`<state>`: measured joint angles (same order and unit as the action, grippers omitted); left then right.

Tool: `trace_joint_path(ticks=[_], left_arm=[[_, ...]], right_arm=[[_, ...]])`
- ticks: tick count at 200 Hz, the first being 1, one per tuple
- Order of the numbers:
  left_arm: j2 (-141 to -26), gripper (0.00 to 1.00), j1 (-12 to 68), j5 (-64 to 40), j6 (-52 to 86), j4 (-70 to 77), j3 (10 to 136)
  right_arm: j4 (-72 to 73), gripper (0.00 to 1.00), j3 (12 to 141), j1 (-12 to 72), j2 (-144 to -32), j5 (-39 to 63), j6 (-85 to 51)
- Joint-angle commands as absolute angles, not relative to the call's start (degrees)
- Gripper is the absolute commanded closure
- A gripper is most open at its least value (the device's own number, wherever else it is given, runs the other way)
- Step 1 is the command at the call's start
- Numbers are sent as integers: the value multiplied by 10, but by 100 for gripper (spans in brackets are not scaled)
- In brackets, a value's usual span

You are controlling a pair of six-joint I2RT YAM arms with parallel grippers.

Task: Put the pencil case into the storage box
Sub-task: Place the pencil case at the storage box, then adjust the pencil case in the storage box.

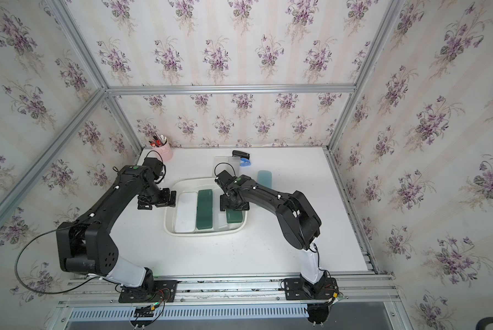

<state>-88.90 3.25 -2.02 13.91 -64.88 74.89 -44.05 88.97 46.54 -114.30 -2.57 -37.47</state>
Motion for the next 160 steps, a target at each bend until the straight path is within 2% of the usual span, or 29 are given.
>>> trace_joint_path(ticks=[1, 26, 58, 79, 117, 160], left_arm=[[-884, 1, 32, -12, 132, -651, 748], [-887, 1, 31, -15, 132, -654, 749], [-884, 1, 30, -11, 132, -655, 755], [-883, 1, 30, -11, 131, -657, 754], [-876, 1, 29, -14, 133, -662, 754], [-870, 1, 29, -12, 132, -666, 748]], right_arm=[[-463, 9, 899, 469, -1149, -51, -366], [-473, 2, 908, 470, -1153, -59, -365], [-471, 1, 921, 470, -1142, -73, -367], [-427, 7, 927, 473, -1128, -38, -348], [-360, 31, 963, 477, -1148, 51, -327], [-343, 32, 964, 486, -1183, 71, -328]])
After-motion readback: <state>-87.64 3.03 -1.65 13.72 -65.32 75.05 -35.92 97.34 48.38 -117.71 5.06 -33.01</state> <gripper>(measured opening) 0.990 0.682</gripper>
